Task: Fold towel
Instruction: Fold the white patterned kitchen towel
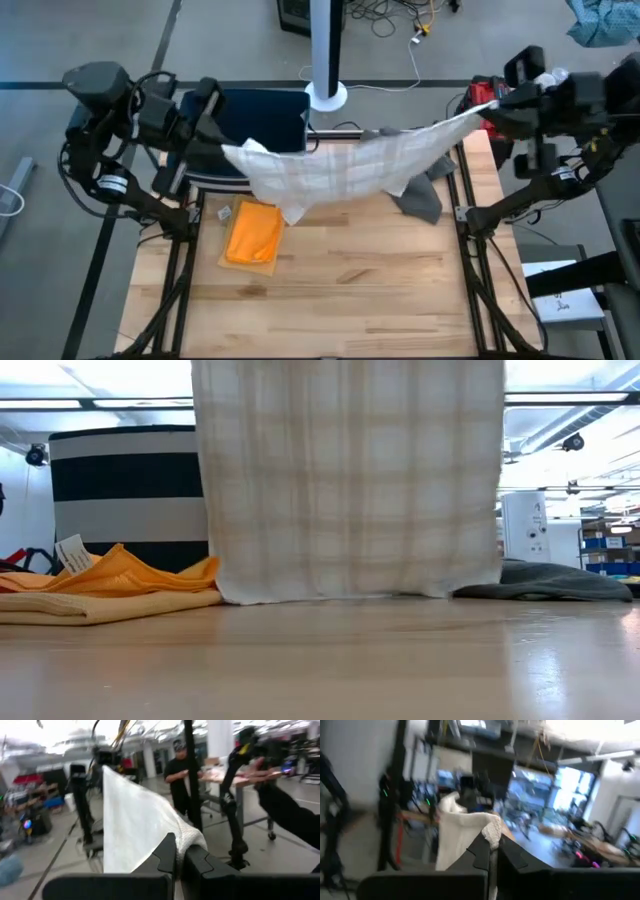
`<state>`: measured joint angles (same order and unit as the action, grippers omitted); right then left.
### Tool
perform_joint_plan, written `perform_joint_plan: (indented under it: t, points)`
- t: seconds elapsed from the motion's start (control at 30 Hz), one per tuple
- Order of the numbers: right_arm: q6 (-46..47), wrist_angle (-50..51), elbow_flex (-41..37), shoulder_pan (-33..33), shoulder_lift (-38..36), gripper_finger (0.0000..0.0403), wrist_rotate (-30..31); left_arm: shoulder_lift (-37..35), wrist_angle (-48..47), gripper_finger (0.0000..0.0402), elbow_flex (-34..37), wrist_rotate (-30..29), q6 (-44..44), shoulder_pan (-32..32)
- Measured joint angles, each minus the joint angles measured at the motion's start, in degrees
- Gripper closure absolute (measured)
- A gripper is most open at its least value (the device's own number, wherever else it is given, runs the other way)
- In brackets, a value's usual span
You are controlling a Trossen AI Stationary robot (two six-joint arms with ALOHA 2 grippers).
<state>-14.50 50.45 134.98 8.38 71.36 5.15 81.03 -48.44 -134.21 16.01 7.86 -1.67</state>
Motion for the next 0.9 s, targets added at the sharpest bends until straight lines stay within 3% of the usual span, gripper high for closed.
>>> perform_joint_plan:
  t: [0.2, 0.37, 0.63, 0.9]
  points:
    - [1.1, -5.1, 0.0, 0.0, -0.1, 0.0401, -2.0, -0.6, 3.7, 0.0401, 0.0, -0.8, 0.7, -1.1]
    - [-1.2, -5.2, 0.0, 0.0, 0.1, 0.0401, -1.3, -0.8, 4.7, 0.0401, 0.0, -9.3, 1.7, -1.2]
    - [-12.7, -5.8, 0.0, 0.0, 1.5, 0.0401, 17.1, -0.4, 5.8, 0.0401, 0.0, -25.6, 5.6, 0.8]
    - [-23.2, -11.2, -0.1, -0.2, 4.6, 0.0401, 33.6, 2.3, 6.0, 0.0401, 0.0, -26.0, 5.0, 8.0]
